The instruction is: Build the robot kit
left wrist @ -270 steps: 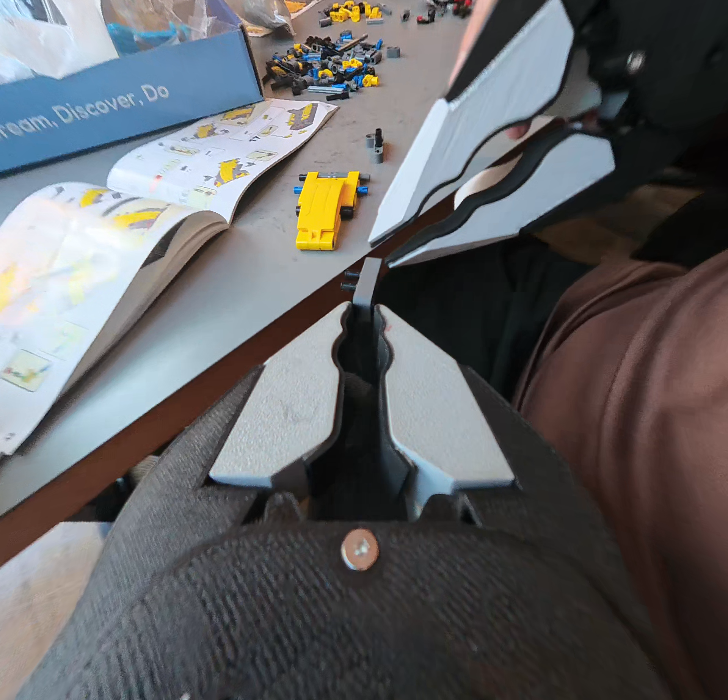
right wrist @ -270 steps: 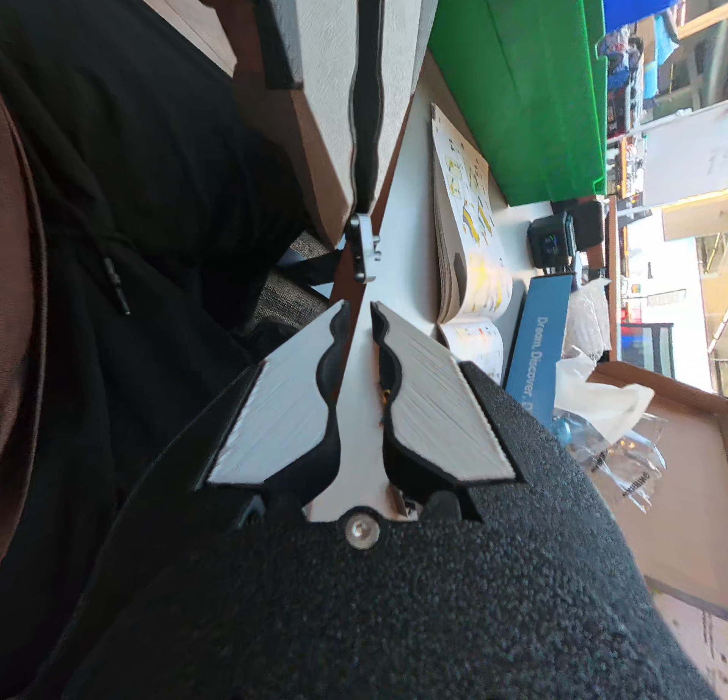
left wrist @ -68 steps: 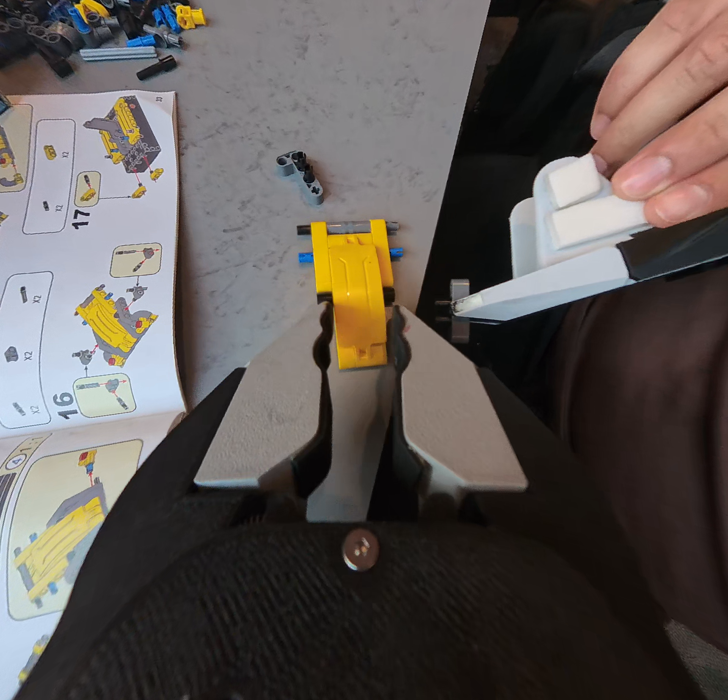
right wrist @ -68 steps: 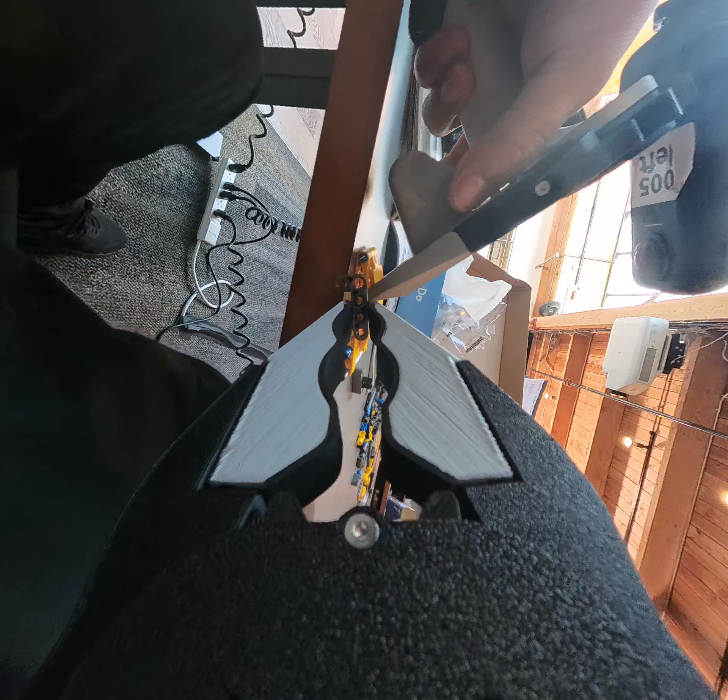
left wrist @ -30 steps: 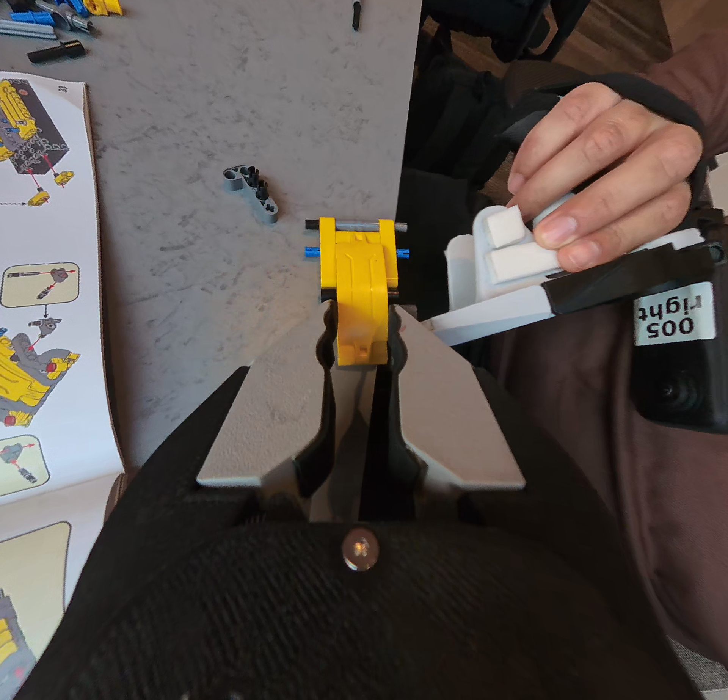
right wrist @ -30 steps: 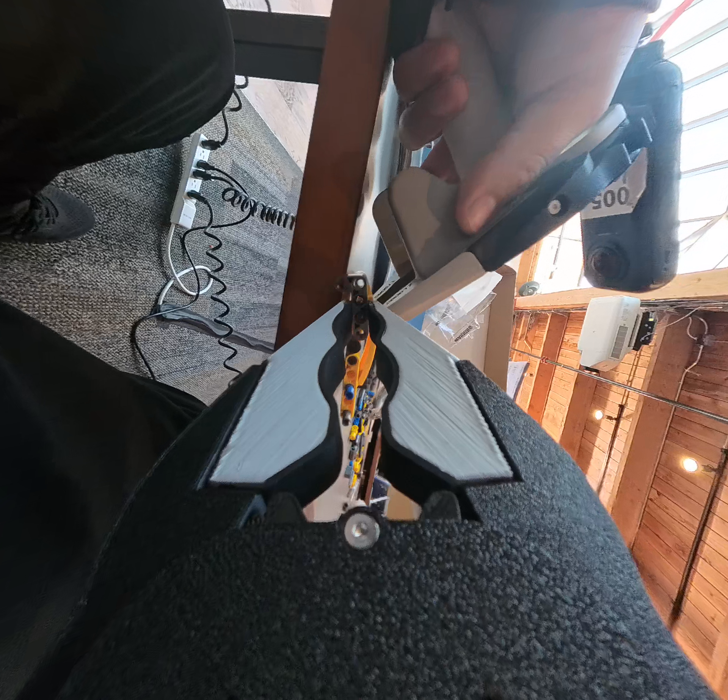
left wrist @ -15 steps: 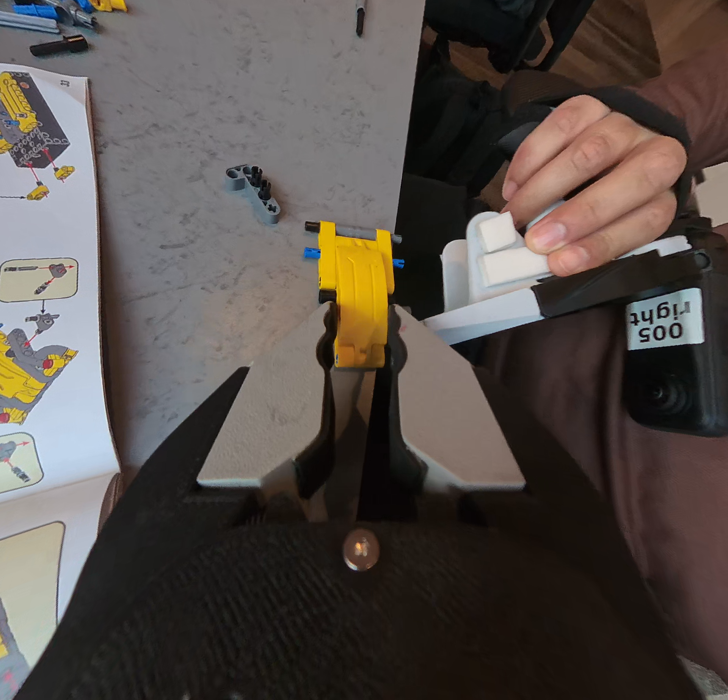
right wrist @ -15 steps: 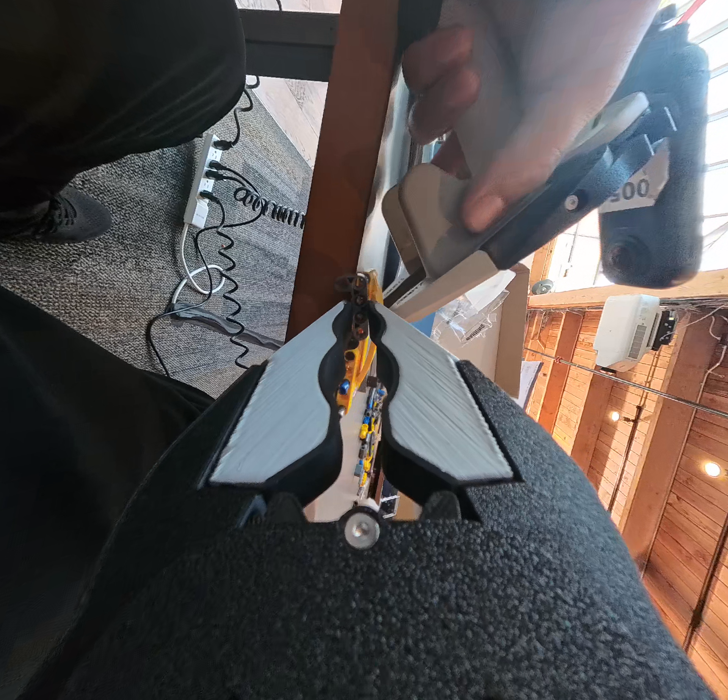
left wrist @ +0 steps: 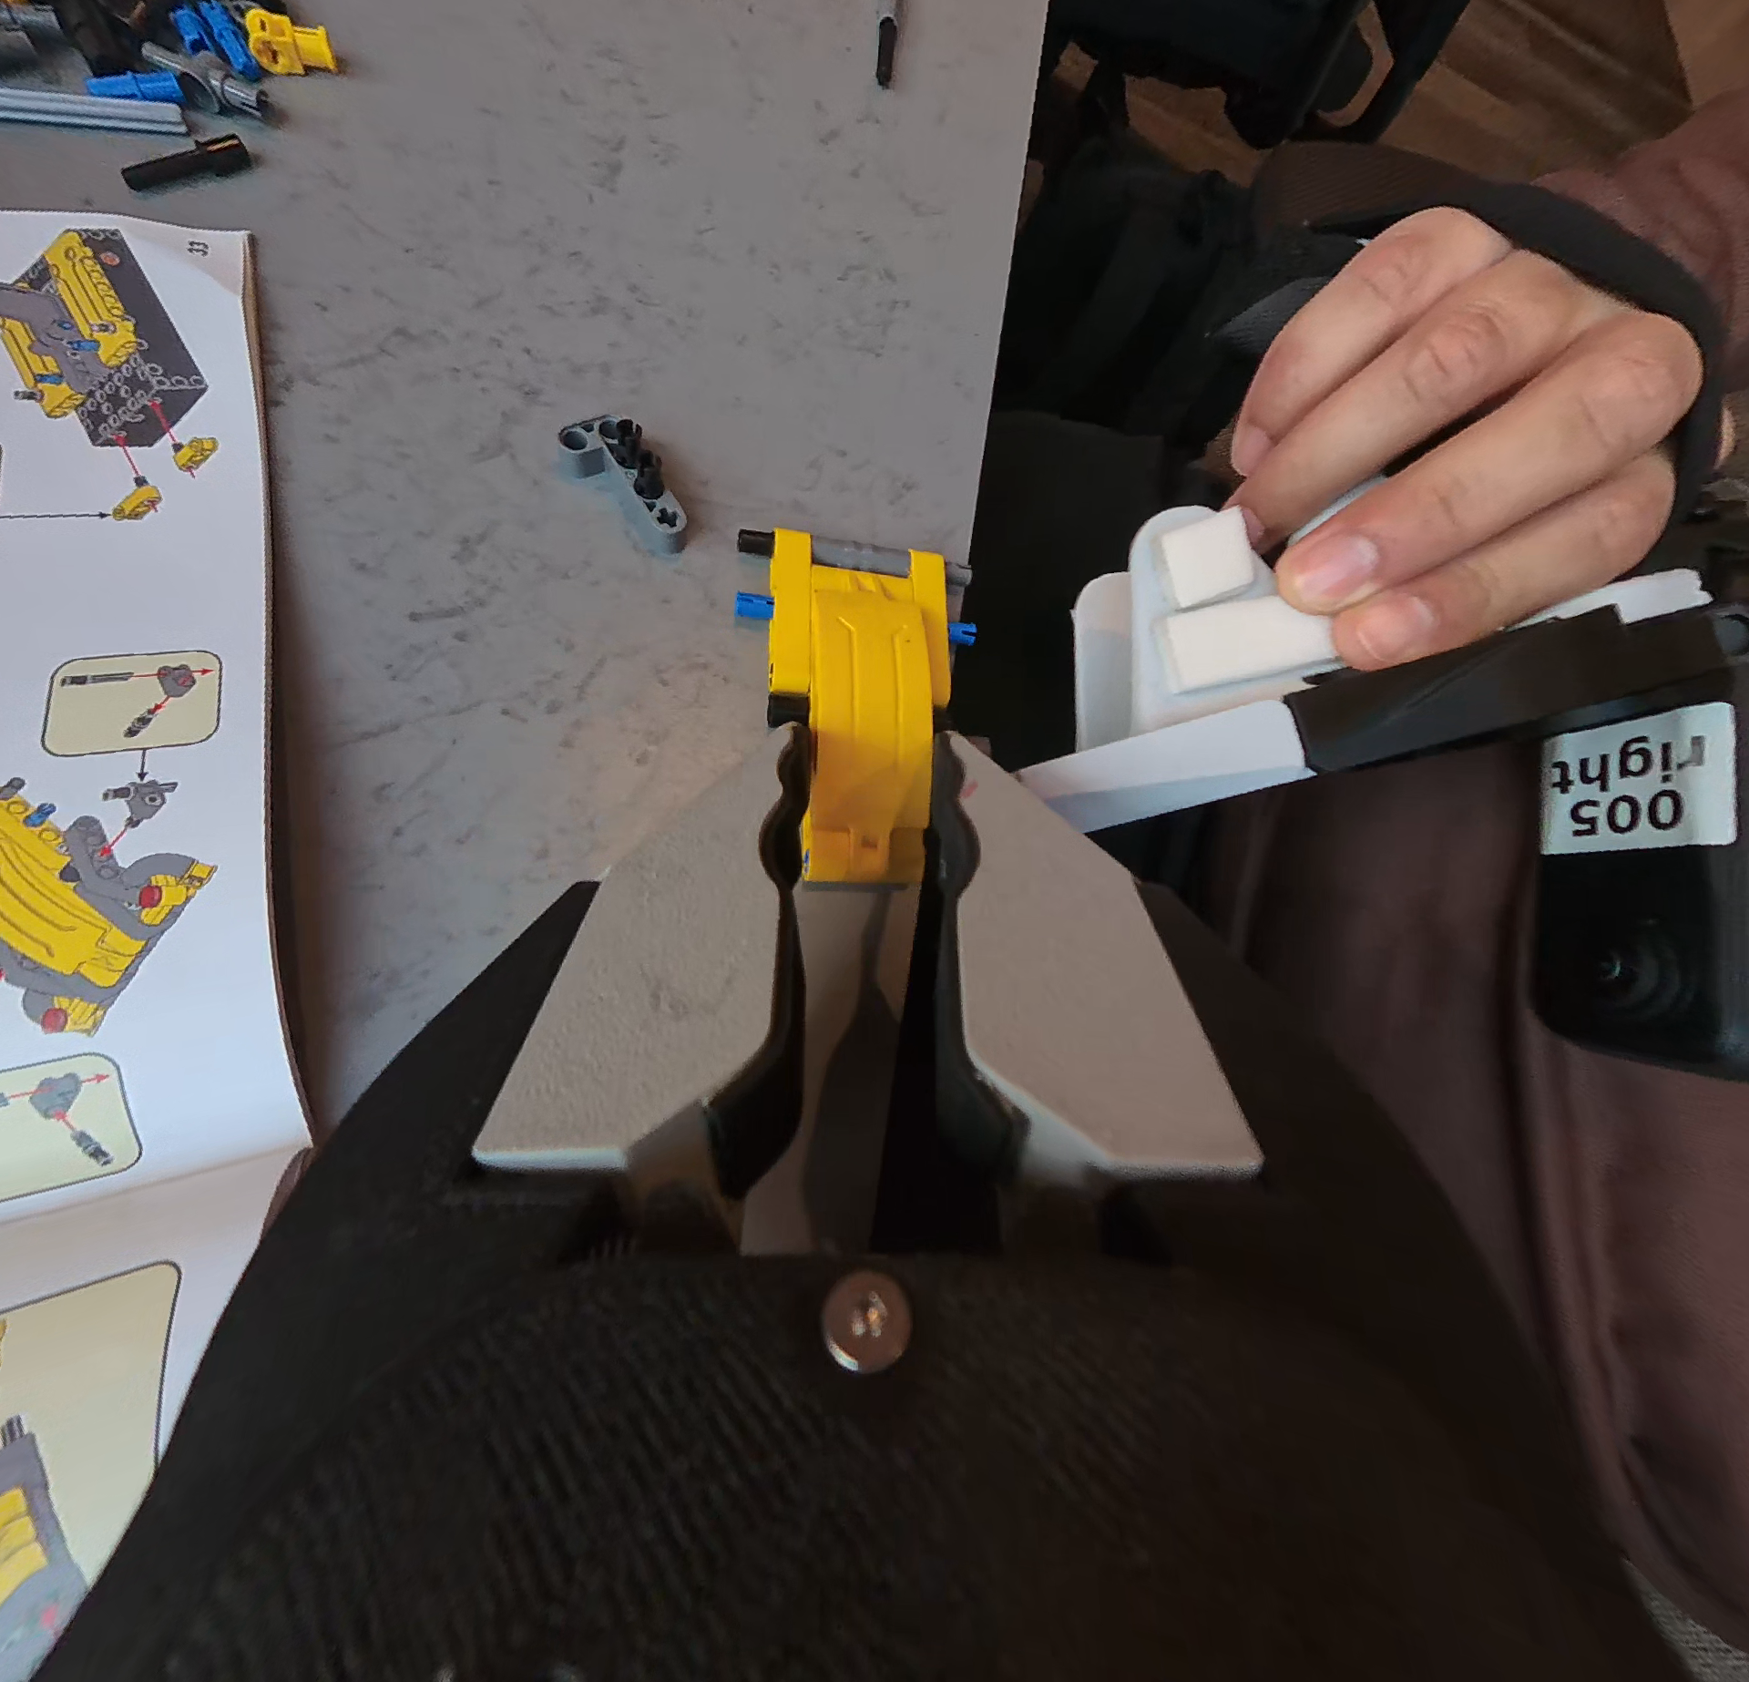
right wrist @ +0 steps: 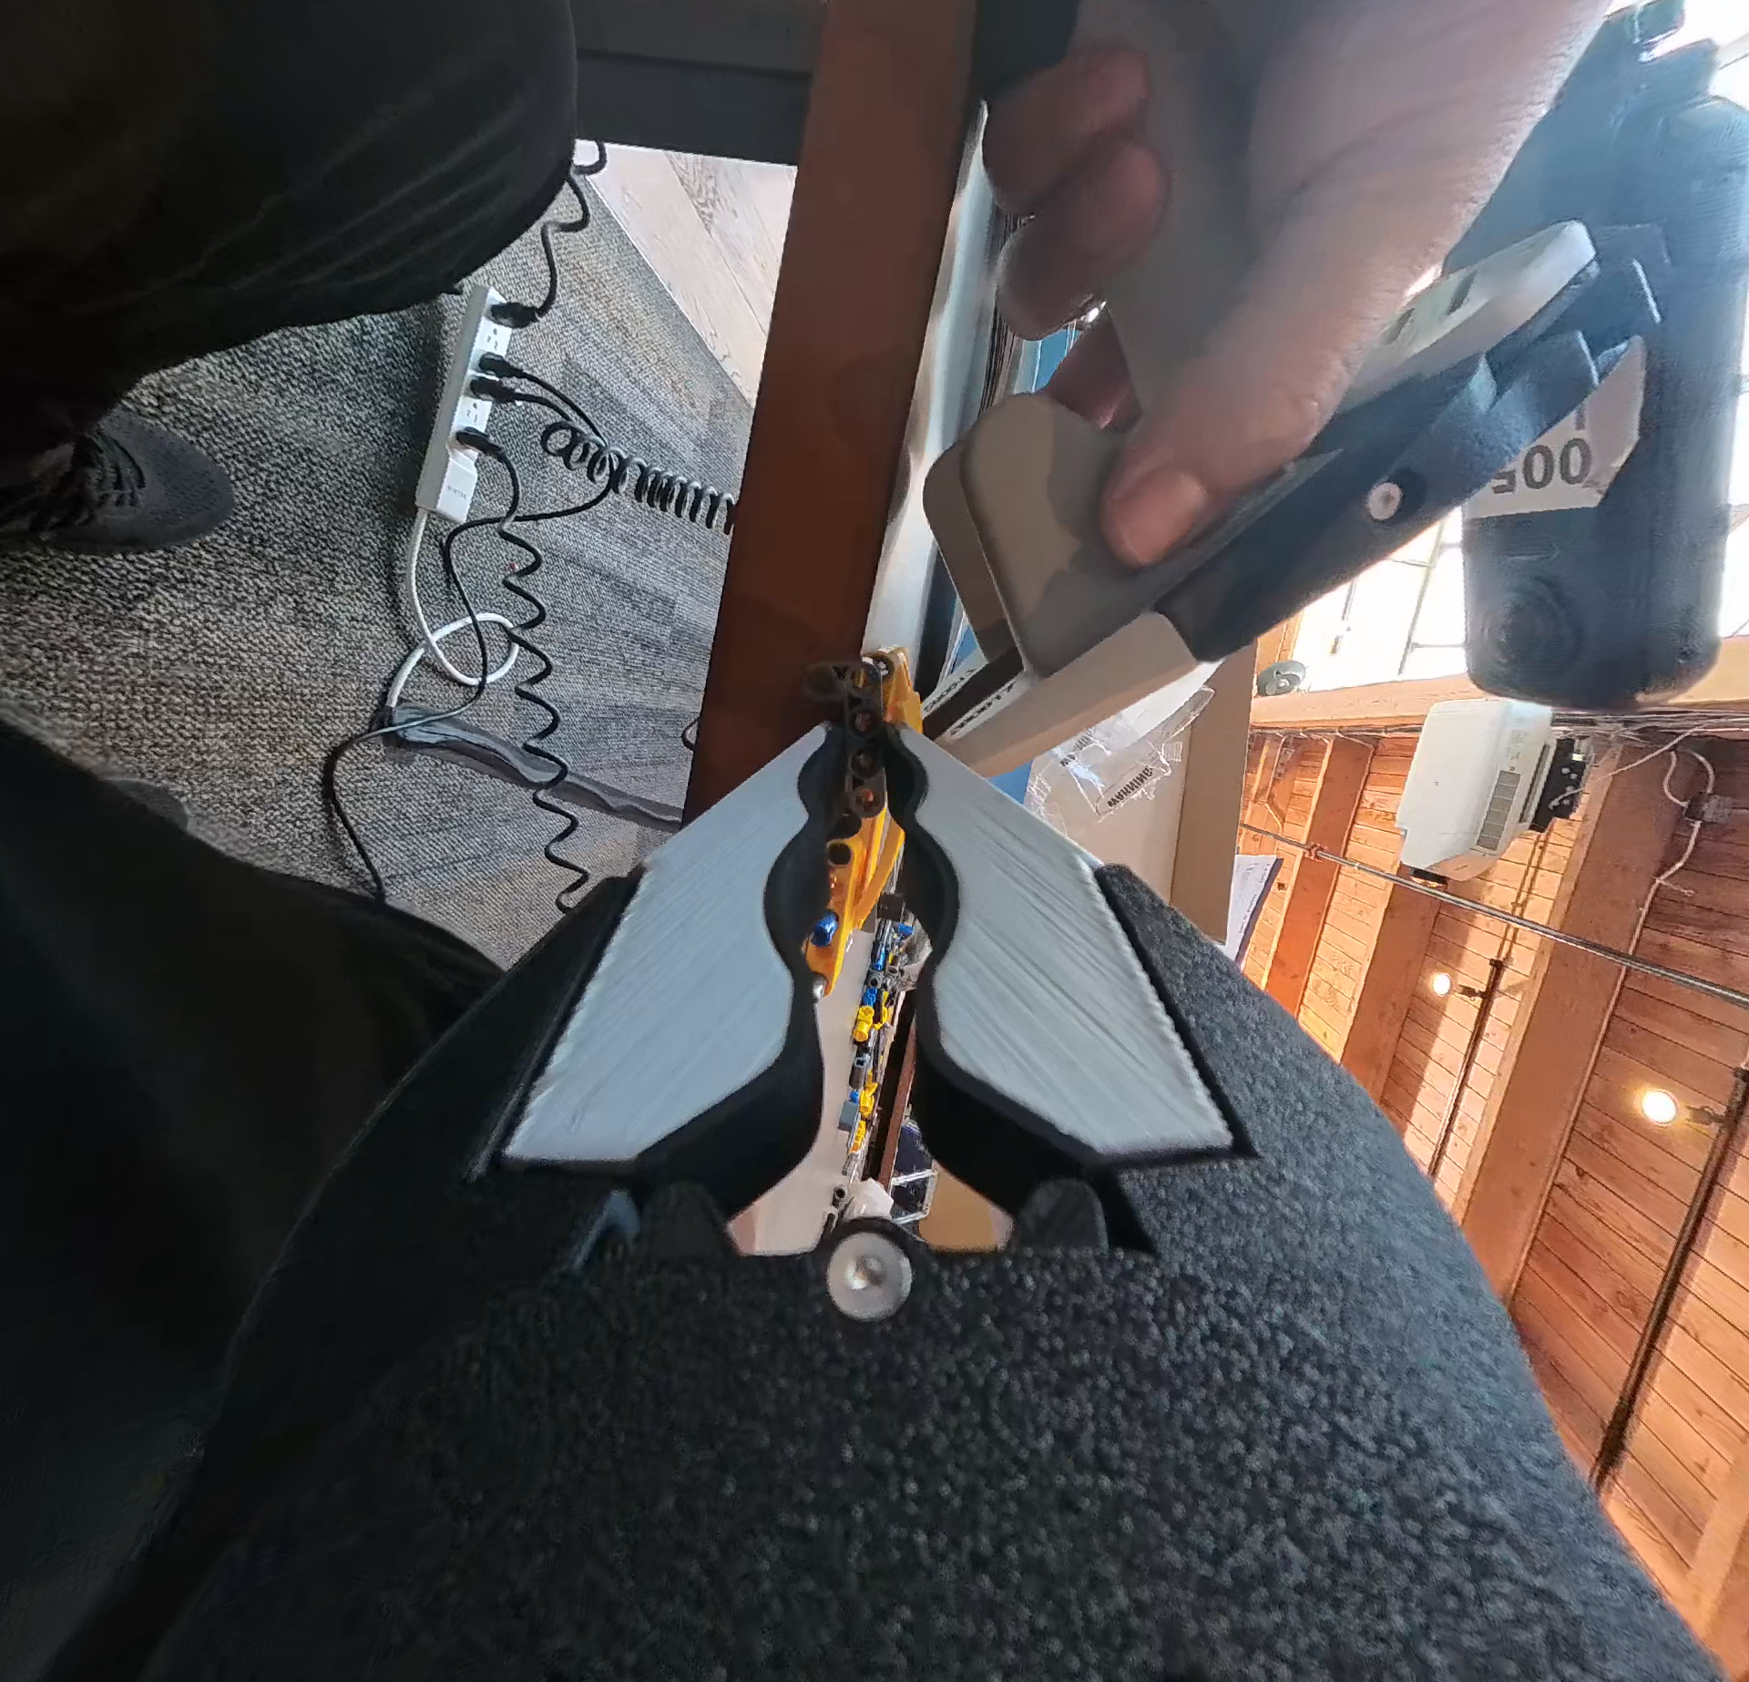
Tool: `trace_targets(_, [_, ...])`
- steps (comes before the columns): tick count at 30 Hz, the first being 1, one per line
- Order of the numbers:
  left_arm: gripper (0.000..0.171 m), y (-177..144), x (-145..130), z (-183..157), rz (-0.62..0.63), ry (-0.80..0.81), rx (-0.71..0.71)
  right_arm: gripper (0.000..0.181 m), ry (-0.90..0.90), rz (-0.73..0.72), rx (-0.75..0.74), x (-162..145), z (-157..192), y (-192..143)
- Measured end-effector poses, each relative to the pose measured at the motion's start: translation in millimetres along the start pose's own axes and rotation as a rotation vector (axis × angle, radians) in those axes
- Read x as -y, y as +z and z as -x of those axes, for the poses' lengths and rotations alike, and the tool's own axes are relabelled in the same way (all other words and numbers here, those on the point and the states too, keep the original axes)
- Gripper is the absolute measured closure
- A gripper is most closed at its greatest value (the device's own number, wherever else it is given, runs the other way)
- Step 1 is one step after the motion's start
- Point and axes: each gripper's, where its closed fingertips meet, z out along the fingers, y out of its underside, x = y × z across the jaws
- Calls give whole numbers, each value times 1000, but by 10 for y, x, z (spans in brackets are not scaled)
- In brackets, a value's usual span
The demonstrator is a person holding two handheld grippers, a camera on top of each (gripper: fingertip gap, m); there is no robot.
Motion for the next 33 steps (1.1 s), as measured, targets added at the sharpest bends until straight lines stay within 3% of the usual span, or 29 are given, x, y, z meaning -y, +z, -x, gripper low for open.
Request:
trace_targets(6, [149,40,6,-18,21,37,7,175,0,26,-9,0,5,-9])
trace_targets(33, [149,66,27,-107,-8,-136,-100,174,108,128,-26,-36,-12,-112])
